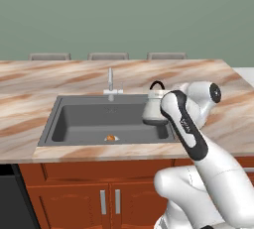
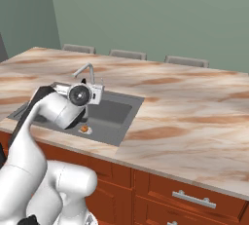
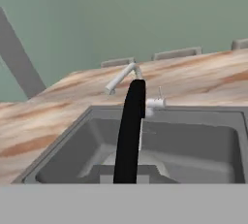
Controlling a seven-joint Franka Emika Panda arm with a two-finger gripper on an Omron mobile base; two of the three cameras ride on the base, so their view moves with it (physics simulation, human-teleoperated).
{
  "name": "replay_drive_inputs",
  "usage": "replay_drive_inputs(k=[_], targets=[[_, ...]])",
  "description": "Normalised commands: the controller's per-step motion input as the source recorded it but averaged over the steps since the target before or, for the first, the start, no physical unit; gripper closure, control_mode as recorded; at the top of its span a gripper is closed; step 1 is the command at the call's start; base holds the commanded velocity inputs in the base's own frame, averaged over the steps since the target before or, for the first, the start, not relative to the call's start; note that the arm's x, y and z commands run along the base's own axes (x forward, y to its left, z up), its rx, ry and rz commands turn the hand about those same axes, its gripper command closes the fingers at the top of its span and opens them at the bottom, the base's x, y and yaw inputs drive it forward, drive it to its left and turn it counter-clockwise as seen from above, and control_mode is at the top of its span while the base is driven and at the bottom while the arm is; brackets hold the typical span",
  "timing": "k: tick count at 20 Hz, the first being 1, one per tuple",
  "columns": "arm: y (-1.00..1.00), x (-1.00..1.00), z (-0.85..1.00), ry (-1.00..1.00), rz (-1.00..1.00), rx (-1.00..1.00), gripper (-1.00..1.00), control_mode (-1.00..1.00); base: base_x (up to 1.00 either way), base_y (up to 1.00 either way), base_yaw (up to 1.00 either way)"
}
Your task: Open the cabinet, pick the kettle from the cabinet, and place it in the sink.
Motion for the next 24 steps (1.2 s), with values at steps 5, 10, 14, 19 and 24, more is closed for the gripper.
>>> replay_drive_inputs(k=[5,10,14,19,24], targets=[[0.32,0.18,0.0,0.26,-0.5,-0.09,1.0,-1.0,0.0,0.0,0.0],[0.21,0.17,0.0,0.15,-0.51,-0.19,1.0,-1.0,0.0,0.0,0.0],[0.11,0.22,0.03,0.16,-0.62,-0.27,1.0,-1.0,0.0,0.0,0.0],[0.04,0.05,0.03,0.22,-0.59,-0.21,1.0,-1.0,0.0,0.0,0.0],[0.1,0.03,0.06,0.11,-0.47,-0.17,1.0,-1.0,0.0,0.0,0.0]])
